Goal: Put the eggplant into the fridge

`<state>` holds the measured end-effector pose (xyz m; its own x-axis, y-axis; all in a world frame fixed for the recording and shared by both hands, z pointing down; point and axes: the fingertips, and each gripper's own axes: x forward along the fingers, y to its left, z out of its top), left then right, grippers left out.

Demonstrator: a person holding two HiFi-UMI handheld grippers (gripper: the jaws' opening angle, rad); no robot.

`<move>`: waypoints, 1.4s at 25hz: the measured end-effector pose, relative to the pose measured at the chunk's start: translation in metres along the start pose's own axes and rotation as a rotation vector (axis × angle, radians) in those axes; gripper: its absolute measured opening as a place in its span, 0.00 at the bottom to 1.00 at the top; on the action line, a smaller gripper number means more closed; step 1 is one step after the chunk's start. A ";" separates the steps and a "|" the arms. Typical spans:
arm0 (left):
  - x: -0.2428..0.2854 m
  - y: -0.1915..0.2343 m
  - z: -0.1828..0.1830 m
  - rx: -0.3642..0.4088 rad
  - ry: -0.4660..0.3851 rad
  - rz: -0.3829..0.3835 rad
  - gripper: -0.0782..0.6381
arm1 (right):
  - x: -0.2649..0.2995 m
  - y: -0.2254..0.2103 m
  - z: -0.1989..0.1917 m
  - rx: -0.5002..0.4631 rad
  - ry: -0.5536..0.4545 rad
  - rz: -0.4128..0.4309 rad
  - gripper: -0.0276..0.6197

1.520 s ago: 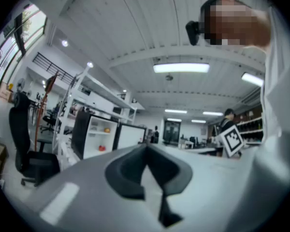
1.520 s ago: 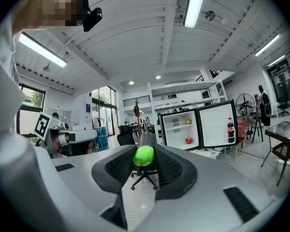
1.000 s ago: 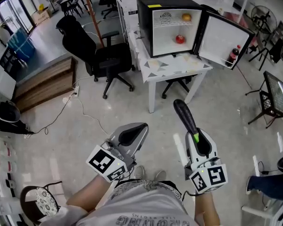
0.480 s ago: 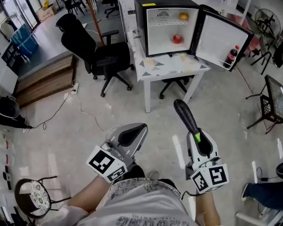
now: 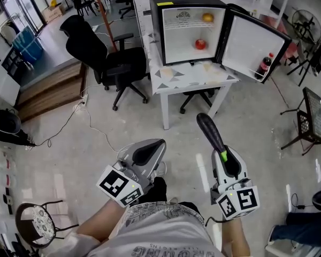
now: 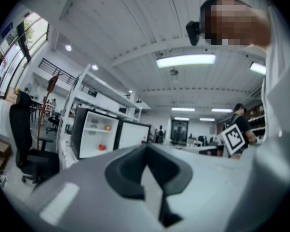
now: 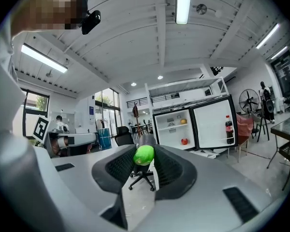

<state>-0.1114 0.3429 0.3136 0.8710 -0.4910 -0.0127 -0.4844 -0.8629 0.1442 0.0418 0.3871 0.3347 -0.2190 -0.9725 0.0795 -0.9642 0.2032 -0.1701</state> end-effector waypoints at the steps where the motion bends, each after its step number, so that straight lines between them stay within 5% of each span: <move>1: 0.004 0.003 -0.002 -0.002 0.001 0.000 0.12 | 0.005 -0.003 -0.001 0.001 0.002 -0.001 0.22; 35: 0.178 0.262 -0.005 -0.083 0.115 -0.078 0.12 | 0.280 -0.089 0.002 0.042 0.126 -0.097 0.22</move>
<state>-0.0832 0.0300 0.3538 0.9115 -0.4023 0.0853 -0.4110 -0.8826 0.2283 0.0669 0.0964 0.3701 -0.1448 -0.9648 0.2195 -0.9752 0.1017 -0.1966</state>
